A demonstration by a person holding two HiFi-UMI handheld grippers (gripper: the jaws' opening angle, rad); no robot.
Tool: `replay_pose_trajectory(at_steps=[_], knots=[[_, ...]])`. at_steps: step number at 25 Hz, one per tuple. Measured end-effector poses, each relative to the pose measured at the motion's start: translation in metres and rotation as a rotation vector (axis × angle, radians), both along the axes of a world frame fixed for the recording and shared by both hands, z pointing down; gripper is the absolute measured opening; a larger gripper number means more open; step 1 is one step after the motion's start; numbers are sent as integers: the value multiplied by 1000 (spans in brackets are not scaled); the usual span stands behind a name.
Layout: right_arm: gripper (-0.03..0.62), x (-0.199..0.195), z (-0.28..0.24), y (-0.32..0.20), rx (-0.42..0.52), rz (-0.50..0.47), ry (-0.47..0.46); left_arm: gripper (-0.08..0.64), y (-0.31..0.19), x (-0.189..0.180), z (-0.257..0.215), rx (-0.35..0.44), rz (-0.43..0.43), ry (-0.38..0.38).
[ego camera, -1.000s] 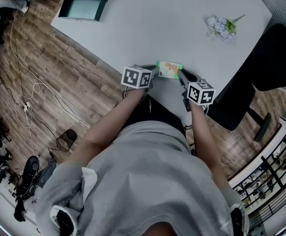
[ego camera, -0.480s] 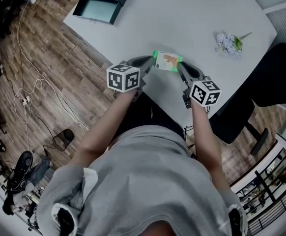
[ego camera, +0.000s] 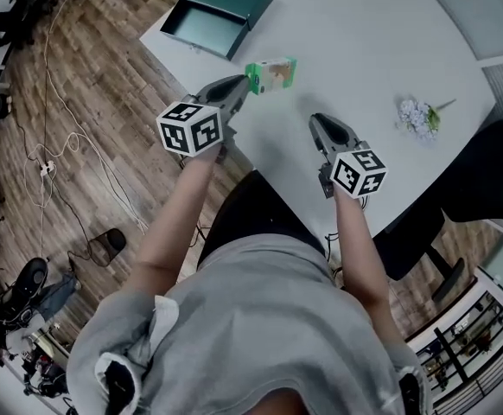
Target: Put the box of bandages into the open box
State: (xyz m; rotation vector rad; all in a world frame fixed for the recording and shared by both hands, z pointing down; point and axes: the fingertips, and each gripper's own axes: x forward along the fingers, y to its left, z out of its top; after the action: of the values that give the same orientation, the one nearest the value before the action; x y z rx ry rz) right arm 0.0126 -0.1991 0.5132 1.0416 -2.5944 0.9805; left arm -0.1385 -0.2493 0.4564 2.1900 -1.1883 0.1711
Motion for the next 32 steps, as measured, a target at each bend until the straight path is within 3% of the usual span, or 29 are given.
replay_pose_trajectory(at_steps=[7,16,24,30,32], knots=[[67,-15,6,9,-28,-21,33,20,-66,-89,8,48,-149,-127],[67,-16,10,13,-26,-14,71,20,-118,-146,35,72,-276,-248],[67,-24,17,12,-21,-30,91,21,-124,-159,71,70,-286,-276],[67,-43,15,14,-4,-55,102,27,-112,-152,87,75,-216,-327],[67,-49,11,11,11,-64,100,144,-107,-151,90,72,-213,-350]])
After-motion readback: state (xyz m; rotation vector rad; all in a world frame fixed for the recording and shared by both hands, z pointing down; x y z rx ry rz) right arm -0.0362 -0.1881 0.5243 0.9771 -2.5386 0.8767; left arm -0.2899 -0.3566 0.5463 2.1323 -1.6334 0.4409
